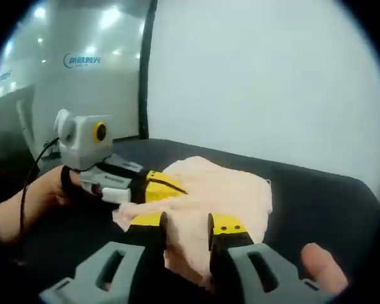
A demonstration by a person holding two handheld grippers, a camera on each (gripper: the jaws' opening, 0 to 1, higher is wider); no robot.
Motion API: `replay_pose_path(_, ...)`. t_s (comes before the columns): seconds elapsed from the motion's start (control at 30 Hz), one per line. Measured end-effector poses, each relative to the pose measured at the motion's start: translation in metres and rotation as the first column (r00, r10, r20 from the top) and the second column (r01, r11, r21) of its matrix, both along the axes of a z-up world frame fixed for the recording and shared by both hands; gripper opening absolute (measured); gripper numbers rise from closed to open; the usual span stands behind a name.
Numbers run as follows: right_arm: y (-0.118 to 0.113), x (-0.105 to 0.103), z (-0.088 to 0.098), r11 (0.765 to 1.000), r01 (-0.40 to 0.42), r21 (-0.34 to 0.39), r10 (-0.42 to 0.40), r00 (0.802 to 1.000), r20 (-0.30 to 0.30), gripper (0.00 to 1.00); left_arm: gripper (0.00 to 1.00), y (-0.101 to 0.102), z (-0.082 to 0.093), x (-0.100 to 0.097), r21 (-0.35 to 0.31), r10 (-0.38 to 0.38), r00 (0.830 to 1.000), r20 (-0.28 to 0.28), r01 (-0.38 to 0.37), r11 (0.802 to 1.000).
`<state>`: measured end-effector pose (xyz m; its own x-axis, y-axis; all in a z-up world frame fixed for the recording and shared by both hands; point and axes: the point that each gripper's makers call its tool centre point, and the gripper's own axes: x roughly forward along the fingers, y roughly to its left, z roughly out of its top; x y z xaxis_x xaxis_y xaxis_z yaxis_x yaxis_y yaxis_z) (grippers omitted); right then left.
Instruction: Fold the towel on the table until its edges align and the towel forms a compact rectangular stack.
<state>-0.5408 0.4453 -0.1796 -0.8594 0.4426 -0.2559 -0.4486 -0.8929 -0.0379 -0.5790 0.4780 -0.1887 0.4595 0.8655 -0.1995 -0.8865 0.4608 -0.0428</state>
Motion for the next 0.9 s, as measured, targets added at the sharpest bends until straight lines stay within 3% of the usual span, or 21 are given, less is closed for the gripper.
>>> replay_pose_path(0.03,-0.002,0.004,-0.009,1.000,-0.001,0.018,0.001,0.999,0.042,0.25,0.05,0.002,0.006,-0.004,-0.010,0.024,0.997,0.071,-0.024,1.000)
replay_pose_path(0.07,-0.004,0.008,-0.017,0.999,-0.013,0.038,0.009,0.996,0.092,0.25,0.04,0.006,0.002,-0.022,-0.023,0.056,0.996,0.074,-0.055,0.998)
replay_pose_path(0.1,-0.008,0.010,-0.015,0.997,-0.028,0.077,0.021,0.996,0.091,0.24,0.04,0.007,-0.002,-0.029,-0.022,0.063,0.996,0.058,-0.062,0.998)
replay_pose_path(0.13,-0.010,0.012,-0.013,0.998,-0.022,0.065,0.017,0.997,0.080,0.24,0.04,0.005,-0.001,-0.013,-0.019,0.067,0.996,0.053,-0.066,0.998)
replay_pose_path(0.2,-0.012,0.014,-0.006,1.000,-0.018,0.014,0.017,0.999,0.049,0.24,0.04,0.007,0.001,-0.015,-0.016,0.073,0.995,0.062,-0.072,0.997)
replay_pose_path(0.27,-0.009,0.010,0.022,1.000,-0.017,0.005,0.017,0.998,-0.064,0.23,0.05,0.008,0.006,-0.022,0.019,0.070,0.996,0.058,-0.071,0.997)
replay_pose_path(0.33,0.000,0.010,0.044,0.999,0.017,0.033,-0.013,0.993,-0.119,0.23,0.07,0.005,0.015,-0.029,0.037,0.080,0.992,0.094,-0.084,0.996)
replay_pose_path(0.4,0.012,0.002,0.041,0.996,0.042,0.079,-0.038,0.997,-0.061,0.23,0.07,0.004,0.022,-0.037,0.057,0.087,0.990,0.107,-0.094,0.994)
replay_pose_path(0.43,0.016,-0.006,0.031,0.996,0.046,0.075,-0.044,0.999,-0.032,0.24,0.08,0.005,0.022,-0.039,0.058,0.087,0.991,0.105,-0.094,0.994)
replay_pose_path(0.5,0.016,-0.018,0.003,0.999,0.023,0.046,-0.025,0.999,0.030,0.29,0.09,0.004,0.008,-0.037,0.015,0.085,0.996,0.025,-0.086,0.996)
replay_pose_path(0.53,0.014,-0.024,-0.012,0.999,0.002,0.037,-0.004,0.998,0.059,0.32,0.09,0.007,-0.008,-0.042,-0.010,0.117,0.986,-0.116,-0.119,0.993)
replay_pose_path(0.57,0.012,-0.025,-0.018,0.999,-0.003,0.051,0.001,0.999,0.053,0.31,0.09,0.010,-0.009,-0.041,0.016,0.122,0.981,-0.150,-0.121,0.993)
replay_pose_path(0.6,0.010,-0.025,-0.012,0.991,-0.018,0.134,0.013,0.999,0.037,0.29,0.09,0.014,-0.007,-0.038,0.002,0.128,0.989,-0.073,-0.129,0.992)
replay_pose_path(0.67,-0.001,-0.026,-0.015,0.980,-0.067,0.186,0.054,0.995,0.078,0.23,0.09,0.020,-0.005,-0.047,-0.023,0.174,0.984,0.026,-0.174,0.985)
replay_pose_path(0.77,-0.013,-0.024,-0.015,0.959,-0.117,0.258,0.086,0.988,0.129,0.19,0.06,0.023,-0.006,-0.053,-0.016,0.187,0.982,0.011,-0.187,0.982)
replay_pose_path(0.83,-0.014,-0.019,-0.012,0.975,-0.124,0.187,0.102,0.987,0.124,0.22,0.05,0.018,-0.003,-0.051,-0.005,0.184,0.983,-0.005,-0.184,0.983)
replay_pose_path(0.9,-0.008,-0.013,0.000,0.994,-0.097,0.042,0.096,0.995,0.031,0.31,0.09,0.013,0.012,-0.055,0.040,0.185,0.981,0.060,-0.188,0.981)
